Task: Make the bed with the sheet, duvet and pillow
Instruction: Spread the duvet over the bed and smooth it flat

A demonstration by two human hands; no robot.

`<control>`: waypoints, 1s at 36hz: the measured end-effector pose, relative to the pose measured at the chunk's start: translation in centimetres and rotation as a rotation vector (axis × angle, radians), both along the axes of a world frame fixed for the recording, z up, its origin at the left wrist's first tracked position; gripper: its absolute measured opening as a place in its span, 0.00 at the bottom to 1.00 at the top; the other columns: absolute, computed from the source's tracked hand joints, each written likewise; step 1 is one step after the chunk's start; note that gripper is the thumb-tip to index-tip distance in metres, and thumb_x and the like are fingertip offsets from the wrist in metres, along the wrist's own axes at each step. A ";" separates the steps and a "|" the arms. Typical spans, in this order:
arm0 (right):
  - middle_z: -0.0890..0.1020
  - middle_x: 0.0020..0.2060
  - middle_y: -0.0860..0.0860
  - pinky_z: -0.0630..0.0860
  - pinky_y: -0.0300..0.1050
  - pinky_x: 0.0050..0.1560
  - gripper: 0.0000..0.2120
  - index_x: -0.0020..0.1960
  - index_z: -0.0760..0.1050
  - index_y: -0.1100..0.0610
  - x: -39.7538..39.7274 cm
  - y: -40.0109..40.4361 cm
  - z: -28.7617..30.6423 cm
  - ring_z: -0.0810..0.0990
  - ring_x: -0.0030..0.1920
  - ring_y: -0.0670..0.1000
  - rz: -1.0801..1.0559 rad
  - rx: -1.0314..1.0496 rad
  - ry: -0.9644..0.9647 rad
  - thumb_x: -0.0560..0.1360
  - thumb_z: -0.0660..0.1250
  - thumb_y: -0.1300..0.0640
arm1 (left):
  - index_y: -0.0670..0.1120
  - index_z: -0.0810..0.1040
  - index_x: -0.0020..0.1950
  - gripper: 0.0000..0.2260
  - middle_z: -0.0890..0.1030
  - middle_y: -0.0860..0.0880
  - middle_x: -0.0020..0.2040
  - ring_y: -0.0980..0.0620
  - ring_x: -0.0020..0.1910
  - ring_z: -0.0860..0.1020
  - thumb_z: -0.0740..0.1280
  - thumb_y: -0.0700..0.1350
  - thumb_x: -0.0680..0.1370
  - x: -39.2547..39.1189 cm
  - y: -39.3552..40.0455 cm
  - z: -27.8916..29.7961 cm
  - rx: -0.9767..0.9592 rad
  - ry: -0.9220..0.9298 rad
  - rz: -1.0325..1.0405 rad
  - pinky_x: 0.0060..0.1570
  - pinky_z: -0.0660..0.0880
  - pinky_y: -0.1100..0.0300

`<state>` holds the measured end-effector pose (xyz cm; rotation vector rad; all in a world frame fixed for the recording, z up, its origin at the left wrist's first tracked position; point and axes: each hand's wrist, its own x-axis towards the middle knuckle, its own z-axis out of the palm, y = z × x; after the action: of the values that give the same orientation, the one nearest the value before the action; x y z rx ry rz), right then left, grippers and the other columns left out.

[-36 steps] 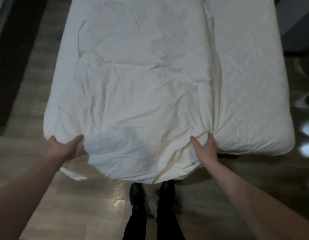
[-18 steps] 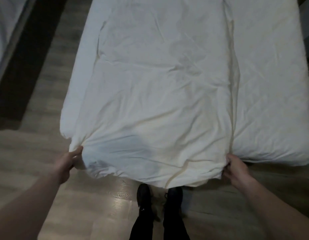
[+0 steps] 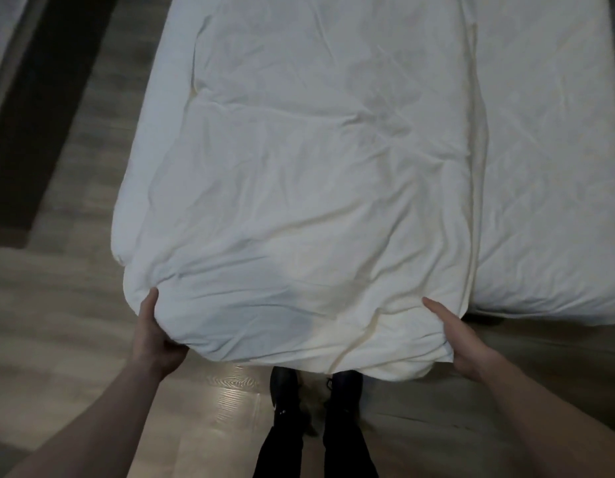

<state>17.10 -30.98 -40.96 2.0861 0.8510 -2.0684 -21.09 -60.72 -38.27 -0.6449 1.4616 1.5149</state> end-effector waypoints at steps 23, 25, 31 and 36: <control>0.84 0.54 0.61 0.76 0.52 0.58 0.25 0.59 0.80 0.62 -0.1 -3.1 -0.1 0.83 0.54 0.60 -0.139 -0.026 0.163 0.70 0.70 0.46 | 0.40 0.79 0.62 0.27 0.83 0.40 0.58 0.43 0.53 0.83 0.77 0.48 0.66 -7.6 -0.3 2.3 -0.252 0.000 -0.797 0.57 0.76 0.48; 0.83 0.57 0.60 0.75 0.52 0.61 0.29 0.62 0.79 0.61 -0.1 -3.3 -0.2 0.81 0.58 0.60 -0.150 -0.039 0.176 0.68 0.71 0.44 | 0.41 0.79 0.63 0.29 0.83 0.42 0.58 0.43 0.56 0.82 0.78 0.50 0.64 -7.1 -0.1 2.7 -0.257 0.044 -0.820 0.61 0.73 0.48; 0.83 0.59 0.54 0.70 0.53 0.69 0.26 0.65 0.76 0.53 0.5 -5.1 -0.5 0.79 0.62 0.56 -0.131 -0.146 0.214 0.72 0.67 0.40 | 0.43 0.85 0.53 0.30 0.84 0.41 0.56 0.46 0.50 0.84 0.78 0.55 0.55 -5.3 0.2 3.3 -0.203 0.040 -0.771 0.56 0.75 0.49; 0.83 0.59 0.55 0.73 0.51 0.63 0.30 0.64 0.78 0.55 0.6 -5.3 -0.6 0.81 0.60 0.55 -0.122 -0.046 0.207 0.67 0.72 0.41 | 0.41 0.87 0.46 0.37 0.85 0.39 0.52 0.45 0.47 0.85 0.84 0.55 0.41 -4.8 -0.2 3.8 -0.175 -0.047 -0.849 0.50 0.77 0.52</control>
<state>17.75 -36.33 -41.51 1.9729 0.7075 -2.3754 -25.91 -60.95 -34.43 -0.1042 1.5556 0.7130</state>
